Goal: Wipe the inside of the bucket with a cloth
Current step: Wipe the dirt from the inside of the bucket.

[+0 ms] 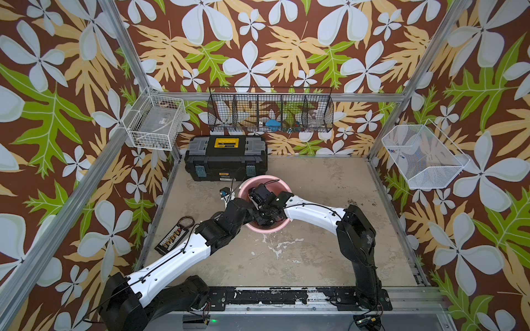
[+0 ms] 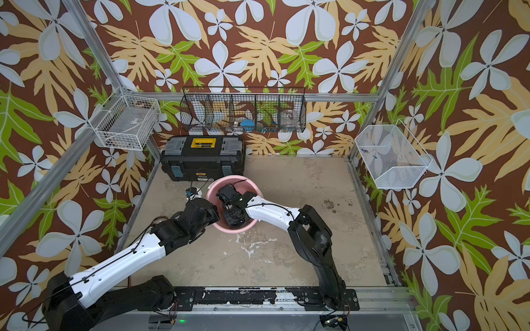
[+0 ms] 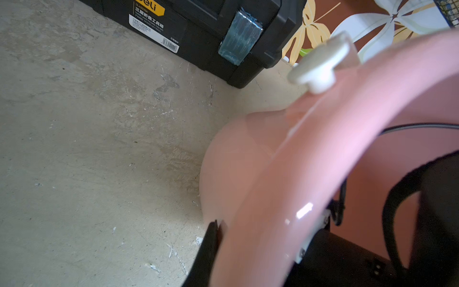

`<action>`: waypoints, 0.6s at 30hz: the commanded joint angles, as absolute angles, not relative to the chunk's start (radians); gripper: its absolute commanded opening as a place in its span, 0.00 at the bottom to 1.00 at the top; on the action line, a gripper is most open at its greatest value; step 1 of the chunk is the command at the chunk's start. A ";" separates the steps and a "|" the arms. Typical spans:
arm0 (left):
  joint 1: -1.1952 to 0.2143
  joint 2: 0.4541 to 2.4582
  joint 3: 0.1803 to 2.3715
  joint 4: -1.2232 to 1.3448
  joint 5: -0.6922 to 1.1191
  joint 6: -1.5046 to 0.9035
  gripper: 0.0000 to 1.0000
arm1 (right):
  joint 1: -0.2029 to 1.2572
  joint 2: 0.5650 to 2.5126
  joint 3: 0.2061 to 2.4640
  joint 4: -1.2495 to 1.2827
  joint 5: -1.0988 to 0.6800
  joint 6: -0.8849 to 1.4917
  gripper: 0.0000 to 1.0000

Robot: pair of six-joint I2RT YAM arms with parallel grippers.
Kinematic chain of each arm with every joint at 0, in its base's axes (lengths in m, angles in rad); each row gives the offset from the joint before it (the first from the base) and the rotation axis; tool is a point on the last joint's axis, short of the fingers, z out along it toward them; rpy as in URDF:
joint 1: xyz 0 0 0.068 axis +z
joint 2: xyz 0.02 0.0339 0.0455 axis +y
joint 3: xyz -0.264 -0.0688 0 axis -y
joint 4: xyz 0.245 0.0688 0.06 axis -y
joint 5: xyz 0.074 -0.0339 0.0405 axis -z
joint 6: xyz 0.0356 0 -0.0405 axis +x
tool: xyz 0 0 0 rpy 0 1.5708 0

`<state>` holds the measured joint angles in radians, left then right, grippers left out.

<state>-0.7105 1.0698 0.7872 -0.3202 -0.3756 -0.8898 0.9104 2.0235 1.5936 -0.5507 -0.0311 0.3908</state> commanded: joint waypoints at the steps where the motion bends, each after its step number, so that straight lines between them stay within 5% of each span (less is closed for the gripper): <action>1: -0.718 1.054 0.768 -0.224 -0.311 -0.922 0.00 | 0.914 1.979 1.550 -0.378 -0.224 0.491 0.00; 11: -0.719 1.030 0.742 -0.211 -0.330 -0.966 0.00 | 0.914 1.885 1.387 -0.089 -0.440 0.674 0.00; 18: -0.719 1.014 0.737 -0.237 -0.373 -0.965 0.00 | 0.914 1.719 1.234 -0.029 -0.185 0.623 0.00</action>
